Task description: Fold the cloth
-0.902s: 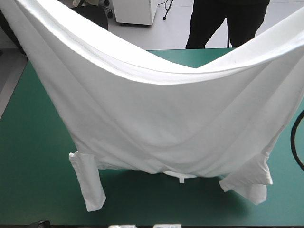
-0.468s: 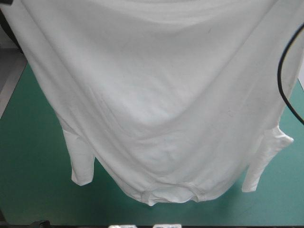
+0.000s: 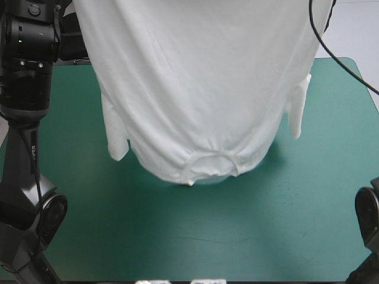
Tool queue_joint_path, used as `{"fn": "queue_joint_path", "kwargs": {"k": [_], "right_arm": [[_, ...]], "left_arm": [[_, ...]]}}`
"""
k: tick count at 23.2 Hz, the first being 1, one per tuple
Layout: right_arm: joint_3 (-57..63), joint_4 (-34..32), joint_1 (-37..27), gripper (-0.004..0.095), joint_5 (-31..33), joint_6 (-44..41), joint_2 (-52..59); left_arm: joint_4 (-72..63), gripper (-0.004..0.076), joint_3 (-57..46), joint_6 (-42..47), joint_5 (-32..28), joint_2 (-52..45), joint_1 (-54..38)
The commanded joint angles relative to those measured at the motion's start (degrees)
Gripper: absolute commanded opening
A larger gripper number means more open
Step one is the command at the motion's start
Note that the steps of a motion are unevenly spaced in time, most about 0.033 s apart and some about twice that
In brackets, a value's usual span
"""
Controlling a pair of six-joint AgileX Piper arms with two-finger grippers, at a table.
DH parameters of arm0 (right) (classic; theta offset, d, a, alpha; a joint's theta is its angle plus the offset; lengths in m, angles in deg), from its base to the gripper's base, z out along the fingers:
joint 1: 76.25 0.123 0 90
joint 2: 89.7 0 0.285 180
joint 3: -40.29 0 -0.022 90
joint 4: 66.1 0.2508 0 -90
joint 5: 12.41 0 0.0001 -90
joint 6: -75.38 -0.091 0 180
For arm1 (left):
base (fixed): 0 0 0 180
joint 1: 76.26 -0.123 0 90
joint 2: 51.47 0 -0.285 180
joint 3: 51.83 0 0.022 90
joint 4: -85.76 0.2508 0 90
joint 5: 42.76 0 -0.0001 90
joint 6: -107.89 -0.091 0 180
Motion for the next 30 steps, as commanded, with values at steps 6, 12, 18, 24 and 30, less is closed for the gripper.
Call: {"fn": "queue_joint_path", "kwargs": {"k": [6, 12, 18, 24, 30], "right_arm": [[-11.51, 3.95, -2.45, -0.0017, 1.87, 0.46, -5.63], [-6.98, 5.3, -2.34, -0.0017, 24.51, 1.84, -8.59], [11.17, 12.04, -2.34, -0.0017, 31.56, 9.74, -7.81], [27.33, 12.94, -2.34, -0.0016, 34.83, 12.73, -3.72], [44.0, 10.91, -1.16, -0.0016, 36.92, 15.82, 2.8]], "left_arm": [[-2.01, -0.0017, 1.22, 0.51, -1.97, -0.84, -5.28], [-28.09, -0.0017, -3.21, -26.89, 23.33, 2.02, -6.95], [-35.38, -0.0017, -22.21, -36.04, 31.64, -3.33, -7.06], [-39.44, -0.0017, -40.56, -34.92, 37.96, -11.57, -7.44], [-44.56, -0.0017, -52.53, -35.38, 41.75, -18.05, -7.49]]}}
